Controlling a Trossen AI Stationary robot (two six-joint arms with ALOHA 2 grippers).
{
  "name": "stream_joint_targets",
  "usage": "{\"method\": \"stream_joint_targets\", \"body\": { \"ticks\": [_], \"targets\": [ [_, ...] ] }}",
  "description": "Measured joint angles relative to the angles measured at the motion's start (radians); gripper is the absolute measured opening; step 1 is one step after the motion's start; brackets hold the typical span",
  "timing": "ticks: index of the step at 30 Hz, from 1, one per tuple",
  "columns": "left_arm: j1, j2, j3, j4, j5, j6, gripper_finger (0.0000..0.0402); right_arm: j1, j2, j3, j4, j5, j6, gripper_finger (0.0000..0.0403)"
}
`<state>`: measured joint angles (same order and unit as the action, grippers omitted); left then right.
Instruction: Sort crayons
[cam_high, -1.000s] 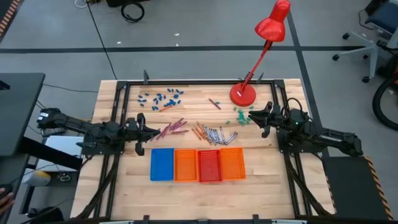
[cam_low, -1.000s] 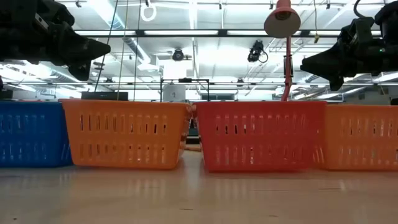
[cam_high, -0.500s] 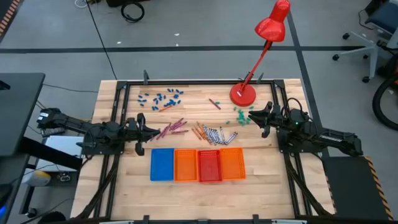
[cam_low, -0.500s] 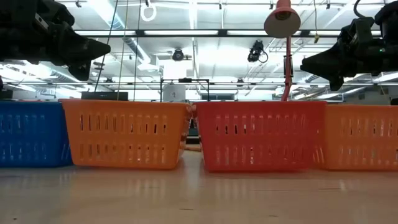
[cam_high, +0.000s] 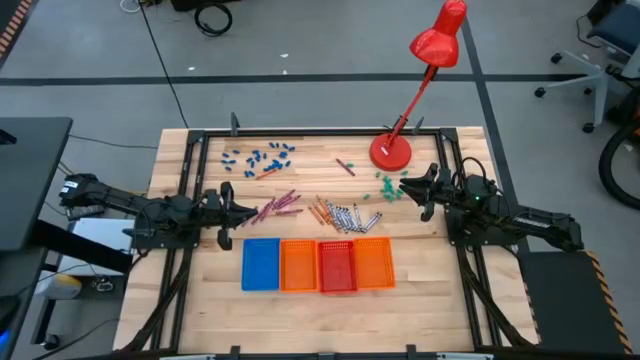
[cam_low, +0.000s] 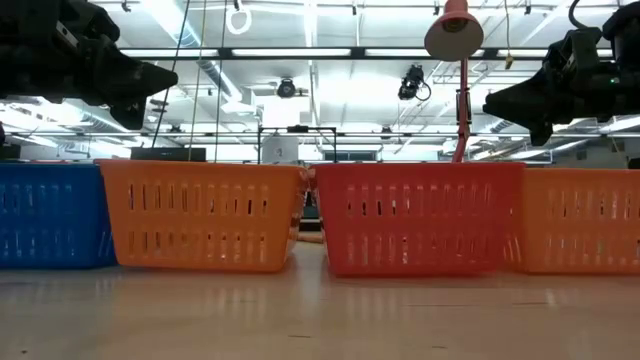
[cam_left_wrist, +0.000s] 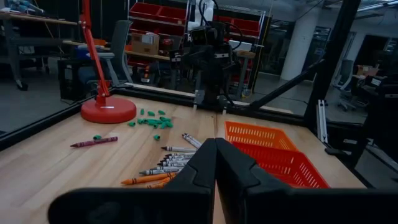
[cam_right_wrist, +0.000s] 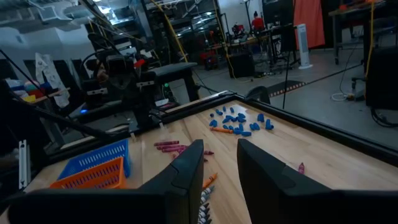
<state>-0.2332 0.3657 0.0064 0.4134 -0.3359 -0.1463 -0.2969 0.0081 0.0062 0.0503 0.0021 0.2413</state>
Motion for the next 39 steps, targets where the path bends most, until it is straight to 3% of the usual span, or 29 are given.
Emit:
{"method": "stream_joint_targets", "body": {
  "ticks": [33,39],
  "targets": [
    [0.0,0.0,0.0,0.0,0.0,-0.008,0.0014,0.0,0.0,0.0,0.0,0.003,-0.019,0.0103],
    [0.0,0.001,0.0,0.136,0.0,-0.04,0.0014,0.0,0.0,0.0,0.068,0.155,-0.172,0.0103]
  ]
}}
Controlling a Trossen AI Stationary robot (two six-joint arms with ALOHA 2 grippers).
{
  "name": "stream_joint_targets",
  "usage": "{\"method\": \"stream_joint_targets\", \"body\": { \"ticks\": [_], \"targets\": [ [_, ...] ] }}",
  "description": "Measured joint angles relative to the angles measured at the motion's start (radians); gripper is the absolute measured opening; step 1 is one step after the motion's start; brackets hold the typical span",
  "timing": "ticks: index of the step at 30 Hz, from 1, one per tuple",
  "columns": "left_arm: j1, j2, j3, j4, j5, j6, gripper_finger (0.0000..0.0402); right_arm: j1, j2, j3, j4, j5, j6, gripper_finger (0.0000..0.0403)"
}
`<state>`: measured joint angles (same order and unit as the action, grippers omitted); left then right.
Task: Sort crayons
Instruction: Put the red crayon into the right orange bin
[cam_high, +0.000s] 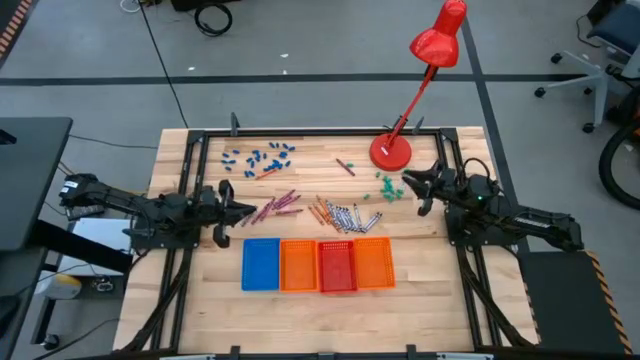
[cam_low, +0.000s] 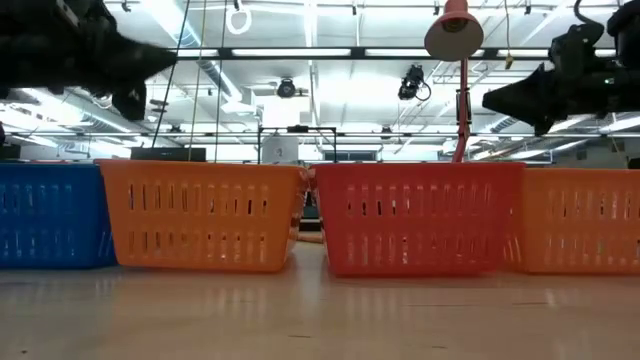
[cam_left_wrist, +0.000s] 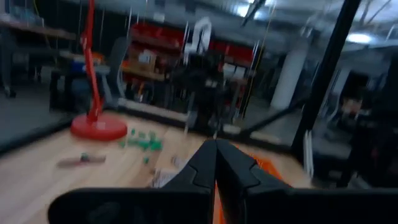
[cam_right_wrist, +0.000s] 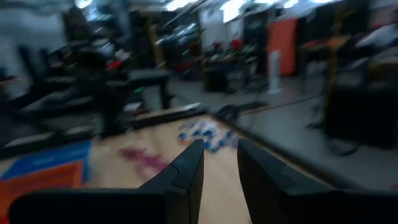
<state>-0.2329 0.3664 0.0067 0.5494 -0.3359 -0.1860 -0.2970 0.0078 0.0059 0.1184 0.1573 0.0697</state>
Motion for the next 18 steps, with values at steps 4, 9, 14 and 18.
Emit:
{"method": "stream_joint_targets", "body": {
  "ticks": [4,9,14,18],
  "targets": [
    [0.0,-0.001,0.0,0.16,-0.001,0.118,0.0014,0.0,0.0,0.0,0.082,0.077,0.006,0.0103],
    [0.0,-0.001,0.0,0.265,-0.002,0.269,0.0014,0.0,0.0,0.0,0.151,0.081,0.04,0.0103],
    [0.0,0.0,0.0,0.263,-0.002,0.384,0.0014,0.0,0.0,0.0,0.235,0.099,0.085,0.0103],
    [0.0,0.0,0.0,0.235,-0.002,0.375,0.0014,0.0,0.0,0.0,0.271,0.102,0.092,0.0103]
  ]
}}
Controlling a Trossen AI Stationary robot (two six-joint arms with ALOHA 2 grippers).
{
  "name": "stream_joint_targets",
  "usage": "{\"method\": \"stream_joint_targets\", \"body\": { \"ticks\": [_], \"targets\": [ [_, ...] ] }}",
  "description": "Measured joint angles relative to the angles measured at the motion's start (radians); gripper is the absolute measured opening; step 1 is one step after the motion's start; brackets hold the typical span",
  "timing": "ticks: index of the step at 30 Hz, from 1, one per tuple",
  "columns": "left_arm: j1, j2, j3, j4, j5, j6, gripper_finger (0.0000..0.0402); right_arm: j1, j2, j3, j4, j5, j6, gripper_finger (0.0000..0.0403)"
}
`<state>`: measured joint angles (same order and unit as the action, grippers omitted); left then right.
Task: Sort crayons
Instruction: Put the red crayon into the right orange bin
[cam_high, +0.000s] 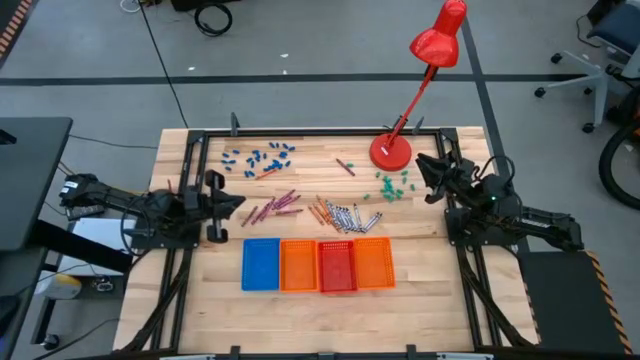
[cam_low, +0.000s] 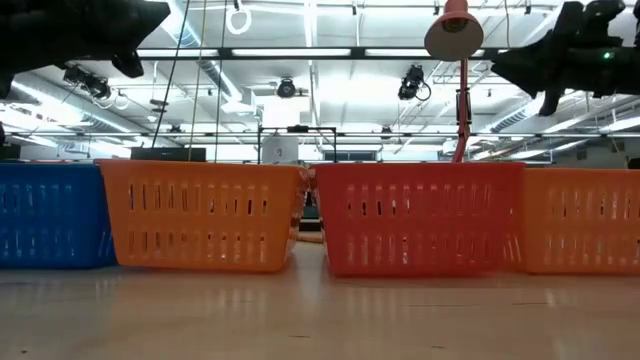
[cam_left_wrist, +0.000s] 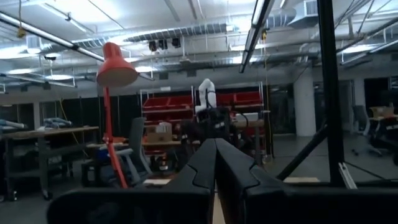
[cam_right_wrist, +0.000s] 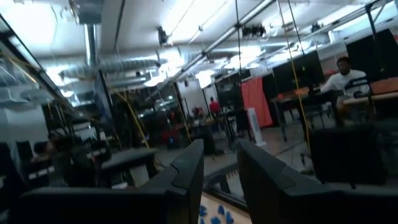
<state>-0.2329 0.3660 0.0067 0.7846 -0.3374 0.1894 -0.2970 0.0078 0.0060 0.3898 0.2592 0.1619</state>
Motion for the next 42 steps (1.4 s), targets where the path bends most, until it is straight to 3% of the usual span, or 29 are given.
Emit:
{"method": "stream_joint_targets", "body": {
  "ticks": [6,19,23,26,30,37,42],
  "targets": [
    [0.0,0.0,0.0,-0.092,0.0,-0.004,0.0014,0.0,0.0,0.0,-0.001,-0.033,0.128,0.0103],
    [0.0,0.0,0.0,-0.106,0.001,-0.004,0.0014,0.001,0.0,0.0,-0.001,-0.009,0.195,0.0103],
    [0.0,0.0,0.0,-0.028,0.002,-0.019,0.0014,0.001,0.005,0.0,0.044,-0.005,0.298,0.0103],
    [0.0,0.0,0.0,0.058,0.002,-0.1,0.0014,0.001,0.025,0.0,0.136,-0.1,0.33,0.0103],
    [0.0,0.0,0.0,0.119,0.002,-0.128,0.0014,0.001,0.064,0.0,0.208,-0.173,0.332,0.0103],
    [0.001,0.0,0.002,0.132,0.0,0.039,0.0014,0.001,0.187,0.0,0.248,-0.018,0.293,0.0103],
    [0.001,0.0,0.05,0.126,-0.019,0.114,0.0014,0.0,0.347,0.015,0.393,-0.051,0.227,0.0103]
  ]
}}
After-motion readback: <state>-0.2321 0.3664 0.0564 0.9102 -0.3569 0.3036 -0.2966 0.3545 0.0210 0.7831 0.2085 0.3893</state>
